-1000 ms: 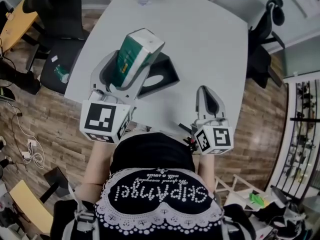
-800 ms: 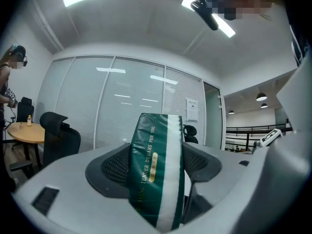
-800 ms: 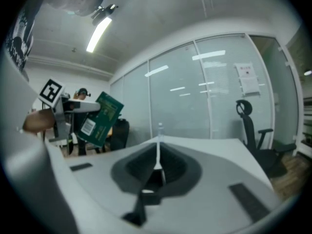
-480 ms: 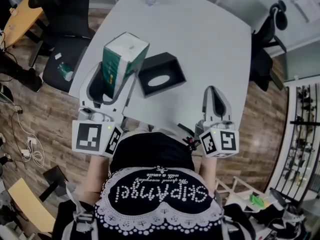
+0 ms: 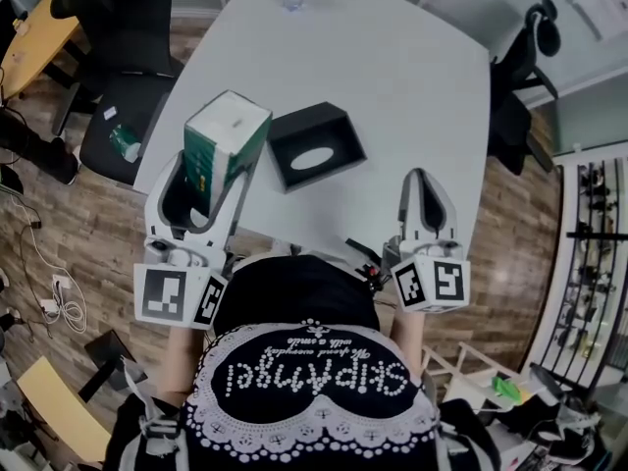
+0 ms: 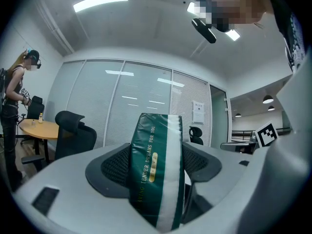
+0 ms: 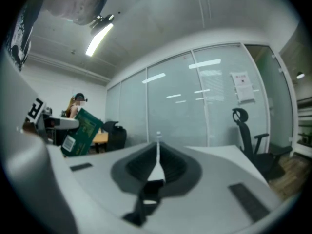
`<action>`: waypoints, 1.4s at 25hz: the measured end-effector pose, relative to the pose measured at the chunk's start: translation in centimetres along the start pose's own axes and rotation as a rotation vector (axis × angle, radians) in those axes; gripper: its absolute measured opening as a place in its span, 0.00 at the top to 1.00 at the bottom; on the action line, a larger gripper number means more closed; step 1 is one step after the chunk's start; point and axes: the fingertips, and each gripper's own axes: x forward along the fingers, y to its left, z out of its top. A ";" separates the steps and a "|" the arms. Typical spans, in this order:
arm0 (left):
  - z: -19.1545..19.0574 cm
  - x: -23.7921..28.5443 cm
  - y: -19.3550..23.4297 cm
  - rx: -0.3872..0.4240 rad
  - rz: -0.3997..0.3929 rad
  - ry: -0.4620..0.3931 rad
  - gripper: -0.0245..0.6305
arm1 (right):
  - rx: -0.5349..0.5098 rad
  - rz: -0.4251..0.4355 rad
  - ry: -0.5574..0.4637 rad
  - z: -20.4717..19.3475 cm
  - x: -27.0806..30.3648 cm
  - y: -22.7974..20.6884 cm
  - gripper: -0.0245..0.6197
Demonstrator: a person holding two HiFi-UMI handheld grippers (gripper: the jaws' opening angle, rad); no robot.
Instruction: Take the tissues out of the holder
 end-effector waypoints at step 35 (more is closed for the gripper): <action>-3.4 -2.2 -0.8 -0.019 -0.013 0.048 0.44 | -0.029 -0.036 0.014 0.2 -3.7 -1.1 0.90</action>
